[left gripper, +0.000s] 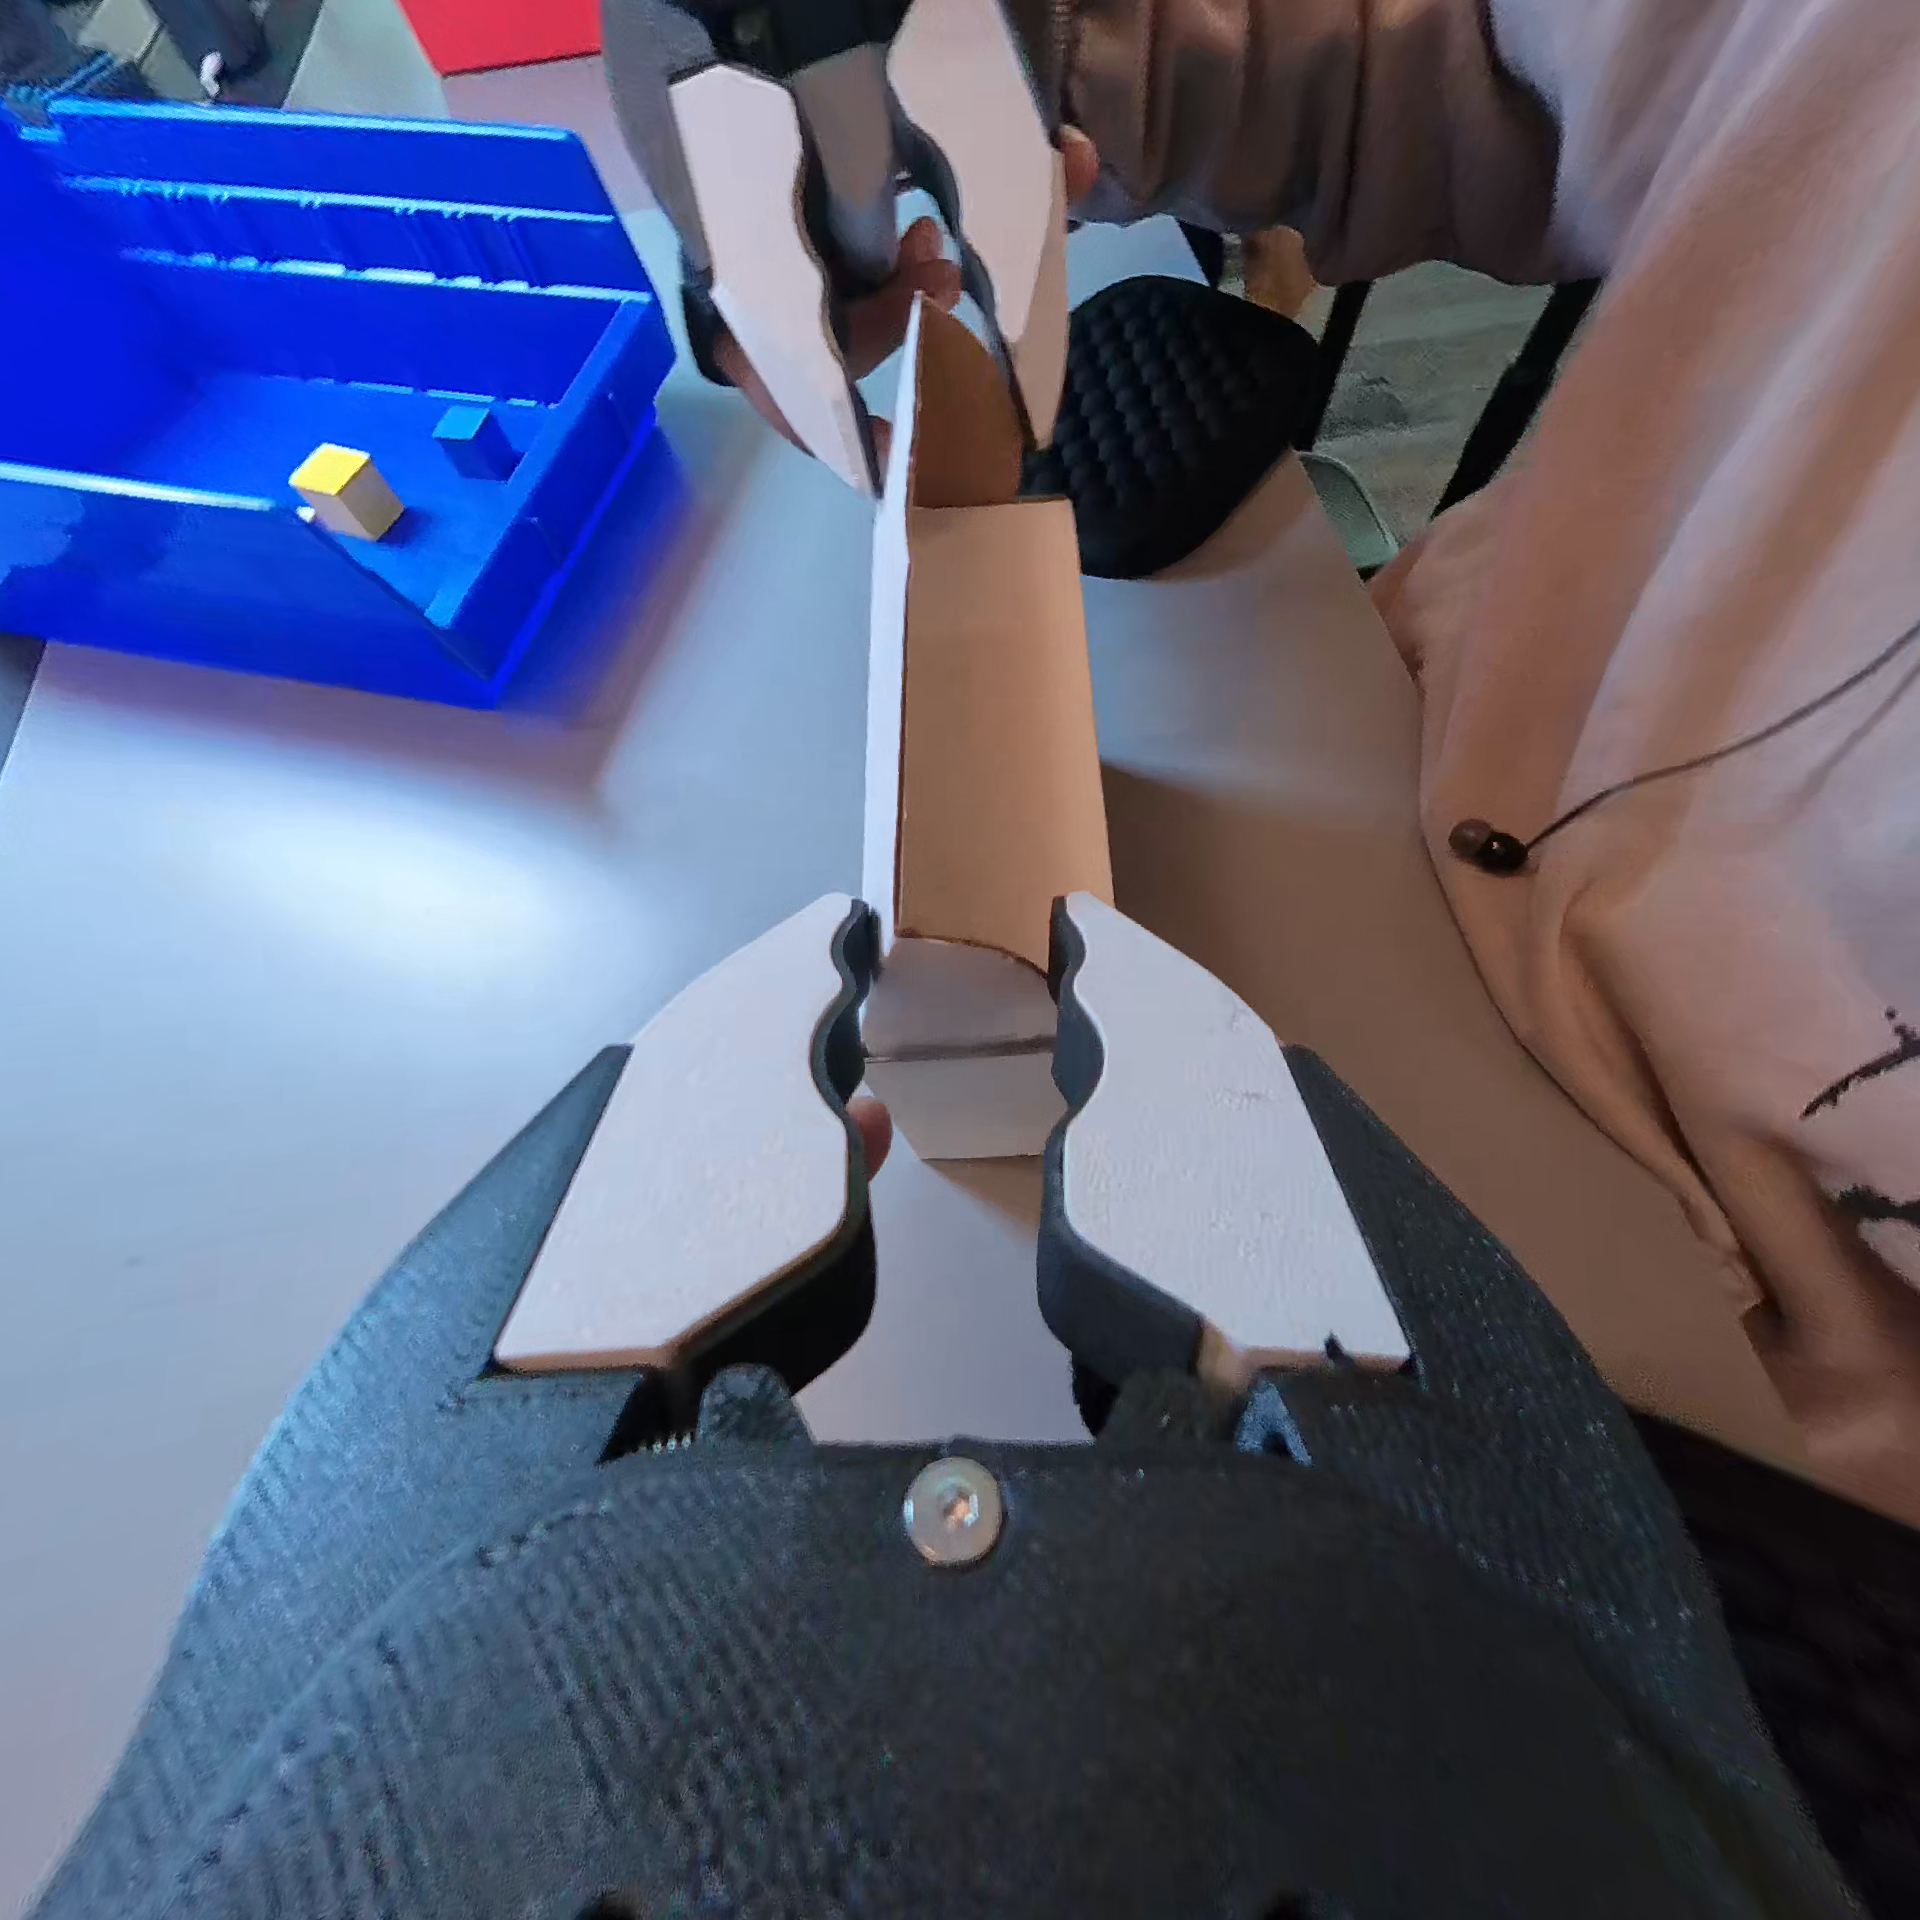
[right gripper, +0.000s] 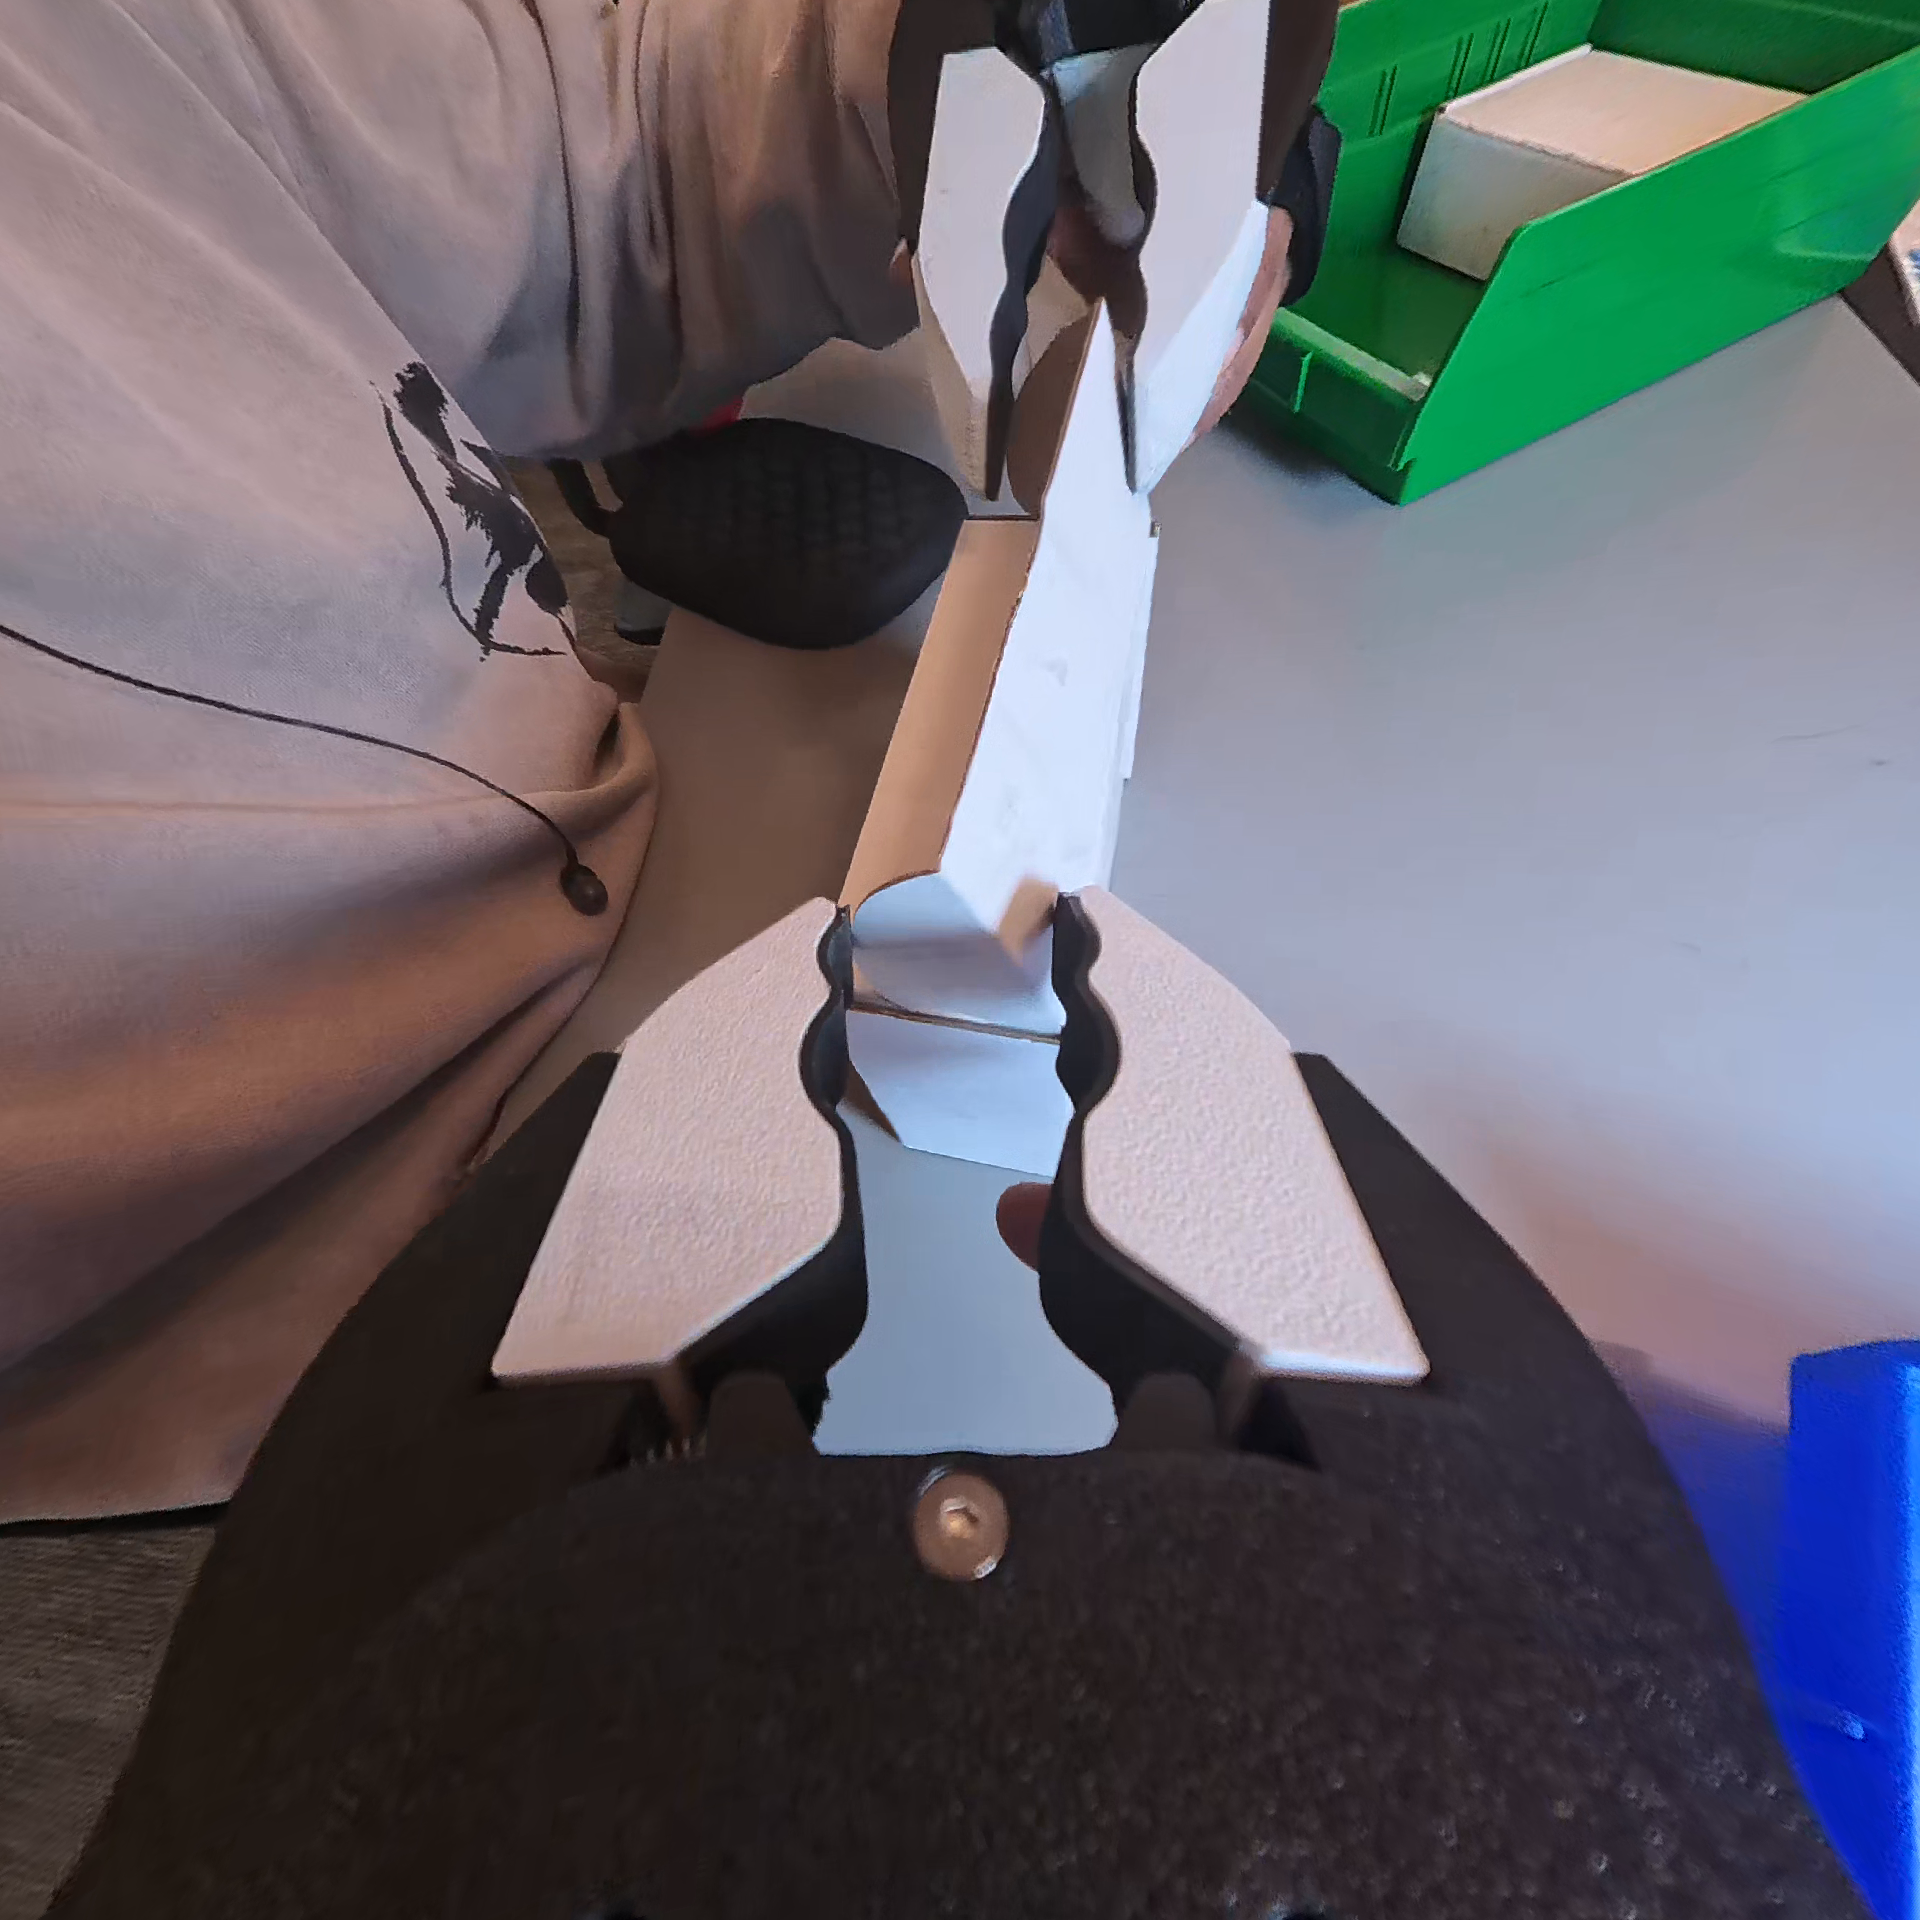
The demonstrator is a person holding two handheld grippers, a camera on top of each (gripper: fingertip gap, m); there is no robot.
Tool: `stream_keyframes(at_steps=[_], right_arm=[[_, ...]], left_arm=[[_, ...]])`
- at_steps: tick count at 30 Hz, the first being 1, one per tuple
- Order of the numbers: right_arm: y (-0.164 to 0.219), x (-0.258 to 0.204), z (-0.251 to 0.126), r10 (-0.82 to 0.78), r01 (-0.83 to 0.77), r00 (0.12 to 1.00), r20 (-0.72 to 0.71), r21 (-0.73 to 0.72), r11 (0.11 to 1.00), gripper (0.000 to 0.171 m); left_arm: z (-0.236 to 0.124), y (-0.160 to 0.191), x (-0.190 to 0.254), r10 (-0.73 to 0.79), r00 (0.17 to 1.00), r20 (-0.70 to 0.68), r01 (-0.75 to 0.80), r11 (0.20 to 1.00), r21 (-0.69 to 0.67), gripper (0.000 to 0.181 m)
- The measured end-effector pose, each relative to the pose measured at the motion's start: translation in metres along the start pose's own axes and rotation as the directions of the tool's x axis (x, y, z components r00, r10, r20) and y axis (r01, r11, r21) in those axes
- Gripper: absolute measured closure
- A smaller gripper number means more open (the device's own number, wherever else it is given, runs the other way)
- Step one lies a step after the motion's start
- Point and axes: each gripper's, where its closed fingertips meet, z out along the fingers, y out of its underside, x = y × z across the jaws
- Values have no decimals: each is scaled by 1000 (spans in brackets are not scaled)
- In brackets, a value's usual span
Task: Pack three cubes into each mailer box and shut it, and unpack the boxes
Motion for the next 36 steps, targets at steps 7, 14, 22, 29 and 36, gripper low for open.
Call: stream_keyframes(at_steps=[7, 14, 22, 29, 36], right_arm=[[1, 2, -2, 51, -51, 999, 14, -8, 999, 135], [9, -3, 2, -144, 136, 986, -82, -100, 986, 134], [-3, -15, -6, -323, 300, 916, -239, -130, 945, 114], [17, -26, 15, -525, 438, 759, -385, -295, 849, 114], [29, -26, 23, -512, 415, 744, -430, -302, 858, 117]], left_arm=[[3, -1, 5, -84, 995, 56, 82, 996, 33, 148], [8, 5, 14, 115, 972, 205, -118, 993, 2, 147], [1, -4, 36, 213, 931, 296, -226, 974, 12, 123], [14, 5, 45, 371, 832, 412, -361, 927, -107, 135], [24, 18, 43, 409, 745, 527, -408, 904, -126, 146]])
